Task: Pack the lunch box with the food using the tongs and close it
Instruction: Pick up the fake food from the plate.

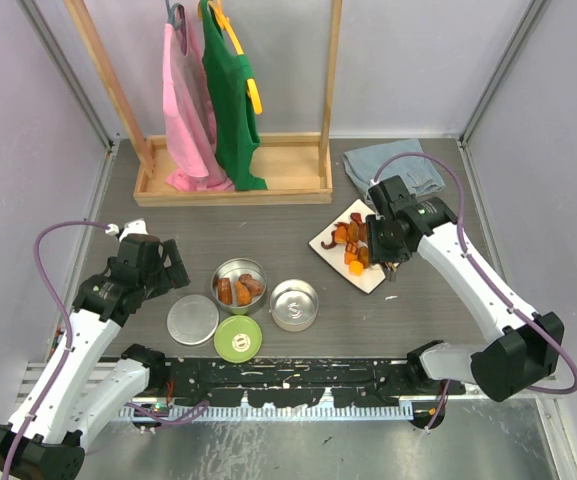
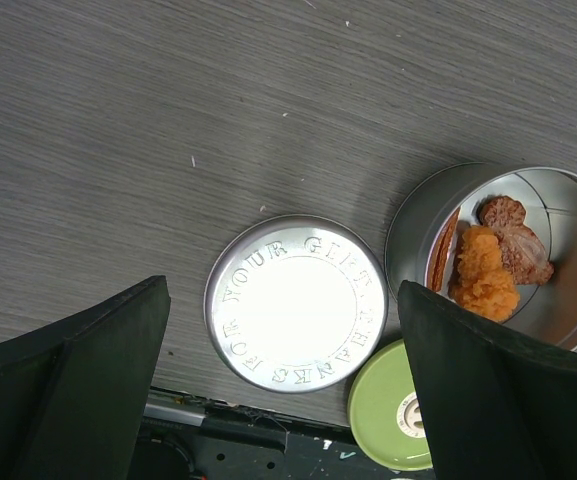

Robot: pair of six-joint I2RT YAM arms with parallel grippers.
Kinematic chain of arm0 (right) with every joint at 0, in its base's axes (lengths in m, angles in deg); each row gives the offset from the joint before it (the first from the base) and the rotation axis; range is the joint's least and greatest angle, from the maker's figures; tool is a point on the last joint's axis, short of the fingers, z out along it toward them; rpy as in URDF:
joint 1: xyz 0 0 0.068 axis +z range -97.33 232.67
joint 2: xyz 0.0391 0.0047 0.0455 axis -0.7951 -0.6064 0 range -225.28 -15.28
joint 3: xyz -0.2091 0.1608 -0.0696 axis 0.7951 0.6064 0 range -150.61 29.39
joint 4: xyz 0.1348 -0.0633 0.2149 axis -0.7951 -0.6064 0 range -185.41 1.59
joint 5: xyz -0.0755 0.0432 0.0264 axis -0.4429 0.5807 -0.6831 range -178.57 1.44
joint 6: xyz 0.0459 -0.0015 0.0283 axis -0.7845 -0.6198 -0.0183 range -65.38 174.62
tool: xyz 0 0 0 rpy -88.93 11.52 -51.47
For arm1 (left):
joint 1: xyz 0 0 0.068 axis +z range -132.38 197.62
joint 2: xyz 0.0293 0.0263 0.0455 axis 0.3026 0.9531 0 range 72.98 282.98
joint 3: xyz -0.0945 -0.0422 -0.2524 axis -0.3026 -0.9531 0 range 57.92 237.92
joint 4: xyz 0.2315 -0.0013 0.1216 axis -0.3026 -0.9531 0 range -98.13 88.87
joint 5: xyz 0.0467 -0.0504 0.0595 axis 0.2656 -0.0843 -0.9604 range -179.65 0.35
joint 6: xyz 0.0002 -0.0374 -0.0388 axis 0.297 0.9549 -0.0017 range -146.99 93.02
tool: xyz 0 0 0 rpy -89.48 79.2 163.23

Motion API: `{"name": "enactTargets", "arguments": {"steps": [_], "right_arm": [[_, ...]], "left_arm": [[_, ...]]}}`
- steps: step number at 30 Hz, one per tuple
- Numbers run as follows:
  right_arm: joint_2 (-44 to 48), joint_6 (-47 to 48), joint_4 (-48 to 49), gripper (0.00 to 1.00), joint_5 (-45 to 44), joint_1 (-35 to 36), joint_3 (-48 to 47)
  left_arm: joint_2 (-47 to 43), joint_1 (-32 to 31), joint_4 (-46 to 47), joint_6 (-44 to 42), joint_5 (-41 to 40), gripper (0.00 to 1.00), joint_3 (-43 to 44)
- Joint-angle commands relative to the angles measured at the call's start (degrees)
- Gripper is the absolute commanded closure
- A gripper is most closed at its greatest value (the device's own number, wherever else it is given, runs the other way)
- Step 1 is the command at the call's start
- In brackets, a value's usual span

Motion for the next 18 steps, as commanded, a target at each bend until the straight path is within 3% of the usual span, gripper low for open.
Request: {"name": "enactTargets", "arguments": {"steps": [1,7,12,18], "right_arm": [[3.0,-1.4,1.2,0.75,1.5,0.0,-0.5],[6.2,-2.6,2.3,0.75,7.2,0.0,-1.9],[9.7,-4.9,6.2,0.73,18.4,0.2,-1.8],[11.0,-8.8,10.9,0.74,22.8,5.9,-0.6]], "left_arm": [[-0.6,0.2,2.0,0.0,0.2,0.02,1.0],[-0.7,0.1,2.1,0.1,0.2,0.02,0.9],[-0.5,0.2,2.3,-0.1,0.5,0.02,0.9],[-0.4,0.2,2.2,0.0,0.5,0.02,0.9]]}}
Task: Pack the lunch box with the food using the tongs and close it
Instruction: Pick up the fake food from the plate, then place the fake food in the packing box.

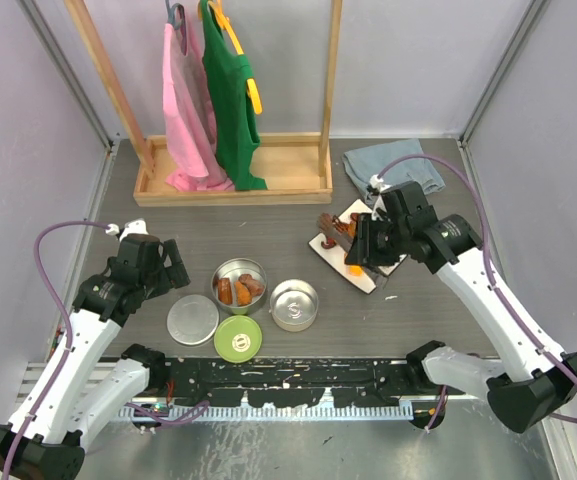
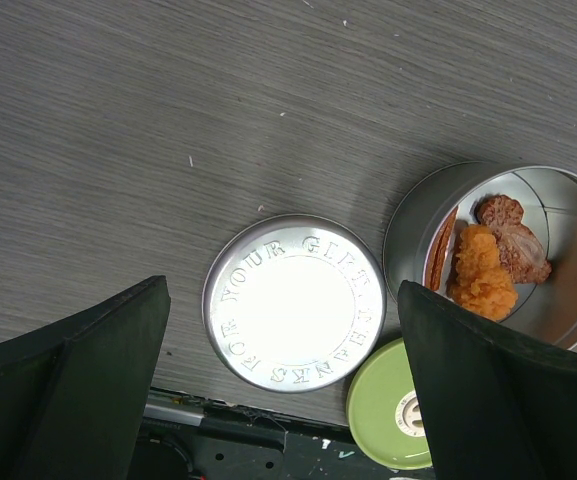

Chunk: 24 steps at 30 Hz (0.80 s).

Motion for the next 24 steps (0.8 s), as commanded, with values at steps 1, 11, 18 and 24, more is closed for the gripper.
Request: {"name": "enactTargets", "arguments": {"steps": [1,11,18,24], "right_arm": [[0.9,-4.2,7.3,0.73,5.0,5.9,-0.8],[-9.7,-10.3,13.2,0.74,-2.5,26.9,-7.3],[-17.9,-10.4,12.1,0.73,-5.4,33.0,-11.4],[-22.1,-10.1,9.0,0.73,-8.6,35.1,-13.7]], "left_arm": [[-0.4,0.2,2.1,0.1,0.3,0.02,0.9],[0.7,0.1,2.1,-0.1,0.7,0.02,1.0],[0.0,0.1,2.1,0.0,0.1,0.02,0.9],[0.1,0.2,2.2,0.0,0.2,0.02,0.9]]}}
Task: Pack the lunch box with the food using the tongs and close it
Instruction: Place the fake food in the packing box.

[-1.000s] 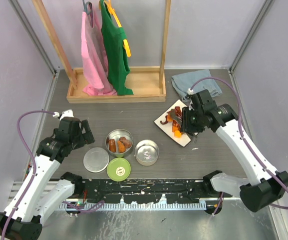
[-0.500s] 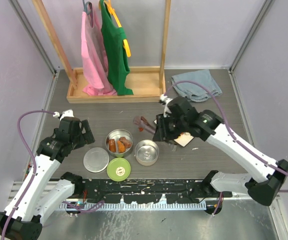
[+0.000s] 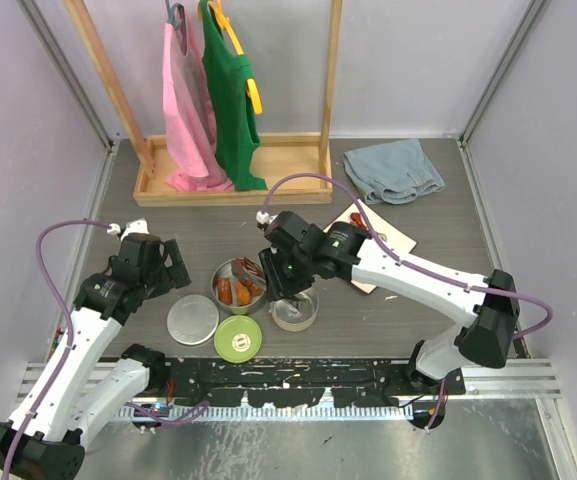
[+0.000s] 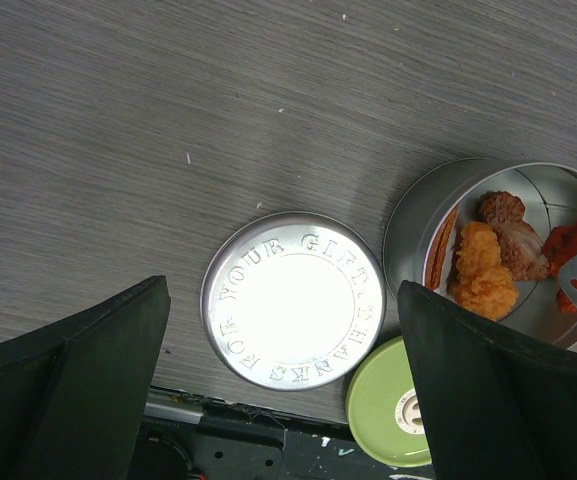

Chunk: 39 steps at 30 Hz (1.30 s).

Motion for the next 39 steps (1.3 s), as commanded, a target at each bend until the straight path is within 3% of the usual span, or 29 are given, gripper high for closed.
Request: {"name": "enactTargets", "arguments": {"steps": [1,8,11,17,24,28,39], "right_arm": [[-1.4,-0.3,-0.7,0.72,-4.2,1.3,-4.4],[-3.7,-0.3,-2.7,0.67,-6.9,2.0,-4.7],[-3.7,-0.1,-2.8,0.58,-7.3,2.0,-4.9],[0.5,0.0,-1.9,0.49,-9.4,1.9,-4.9],[4.5,-0.6,-5.1,0.47,-14.6,1.8,-5.4],[7.5,-2.1,-8.5,0.47,-22.0,1.1,-5.8],[21.8,-3.5,-15.9,0.48,-22.9,-16.2,7.2]], "left_arm": [[-0.5,0.2,2.1,0.0,-0.3,0.02,1.0],[-0.7,0.2,2.1,0.0,-0.3,0.02,1.0],[-0.8,0.2,2.1,0.0,-0.3,0.02,0.9],[-0.8,0.2,2.0,0.0,-0.4,0.02,1.0],[-0.7,0.2,2.1,-0.1,-0.2,0.02,1.0],[-0.8,0.2,2.0,0.0,-0.1,0.02,1.0],[-1.1,0.2,2.2,-0.1,-0.1,0.02,0.9]]}}
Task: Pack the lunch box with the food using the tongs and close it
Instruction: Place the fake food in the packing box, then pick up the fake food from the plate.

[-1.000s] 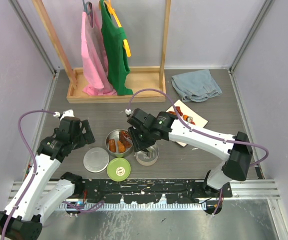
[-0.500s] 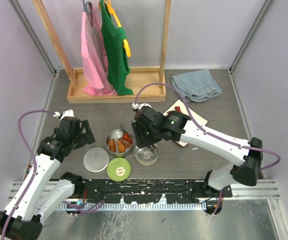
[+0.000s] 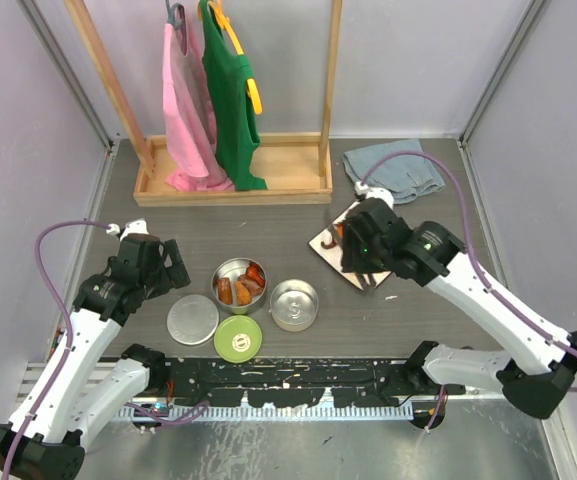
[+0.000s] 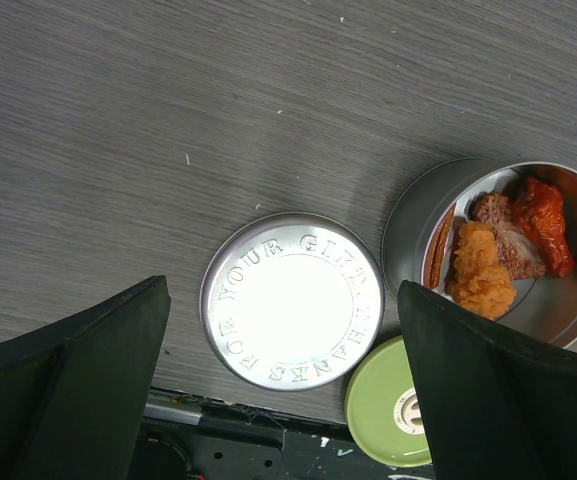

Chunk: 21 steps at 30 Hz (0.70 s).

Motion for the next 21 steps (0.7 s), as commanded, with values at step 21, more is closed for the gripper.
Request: {"name": "enactTargets", "arguments": {"steps": [21], "right_arm": [[2.3,-3.3,-12.0,0.5,-6.8,-9.4,9.2]], "left_arm": [[-0.2,0.2,2.4,-0.3,0.9,0.02,0.9]]}}
